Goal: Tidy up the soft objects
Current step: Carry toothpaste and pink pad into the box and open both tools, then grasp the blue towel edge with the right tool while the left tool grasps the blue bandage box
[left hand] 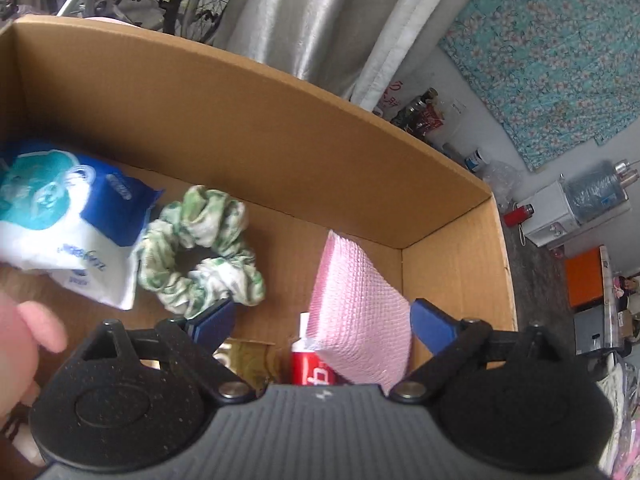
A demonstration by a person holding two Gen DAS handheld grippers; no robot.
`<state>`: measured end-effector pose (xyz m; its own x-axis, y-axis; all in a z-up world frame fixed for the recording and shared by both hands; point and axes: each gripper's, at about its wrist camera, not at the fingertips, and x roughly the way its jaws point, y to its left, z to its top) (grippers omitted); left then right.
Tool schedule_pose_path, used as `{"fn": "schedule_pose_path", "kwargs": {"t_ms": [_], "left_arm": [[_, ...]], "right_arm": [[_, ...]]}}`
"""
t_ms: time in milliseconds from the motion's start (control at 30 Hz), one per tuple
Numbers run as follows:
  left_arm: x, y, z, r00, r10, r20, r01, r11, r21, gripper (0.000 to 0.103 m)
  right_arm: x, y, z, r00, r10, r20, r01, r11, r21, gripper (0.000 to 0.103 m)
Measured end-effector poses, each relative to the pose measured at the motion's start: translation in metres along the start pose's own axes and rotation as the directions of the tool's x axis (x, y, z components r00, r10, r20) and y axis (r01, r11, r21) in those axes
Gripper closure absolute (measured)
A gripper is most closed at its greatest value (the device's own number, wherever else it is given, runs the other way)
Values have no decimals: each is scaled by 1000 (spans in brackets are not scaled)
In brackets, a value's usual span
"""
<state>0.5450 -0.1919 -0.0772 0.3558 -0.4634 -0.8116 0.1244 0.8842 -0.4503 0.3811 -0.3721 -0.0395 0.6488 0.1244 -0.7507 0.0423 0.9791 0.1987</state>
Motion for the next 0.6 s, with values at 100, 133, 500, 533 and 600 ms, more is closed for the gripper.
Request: {"fn": "schedule_pose_path", "kwargs": {"t_ms": [100, 133, 500, 533, 600], "left_arm": [[-30, 12, -7, 1000, 17, 23, -17, 1000, -25, 8], [-48, 15, -11, 1000, 4, 31, -4, 1000, -5, 8], [-225, 26, -126, 999, -17, 48, 2, 952, 305, 17], [-226, 34, -141, 999, -10, 49, -6, 948, 317, 20], [-218, 56, -166, 999, 14, 34, -24, 950, 311, 32]], "right_arm": [[-19, 6, -11, 999, 38, 18, -38, 999, -6, 62], [-26, 10, -15, 998, 56, 24, -55, 998, -10, 62], [-40, 53, -88, 966, 240, -95, -238, 971, 24, 58], [-36, 57, -97, 963, 249, -106, -247, 968, 32, 59], [-24, 66, -115, 959, 245, -146, -237, 969, 69, 59]]}}
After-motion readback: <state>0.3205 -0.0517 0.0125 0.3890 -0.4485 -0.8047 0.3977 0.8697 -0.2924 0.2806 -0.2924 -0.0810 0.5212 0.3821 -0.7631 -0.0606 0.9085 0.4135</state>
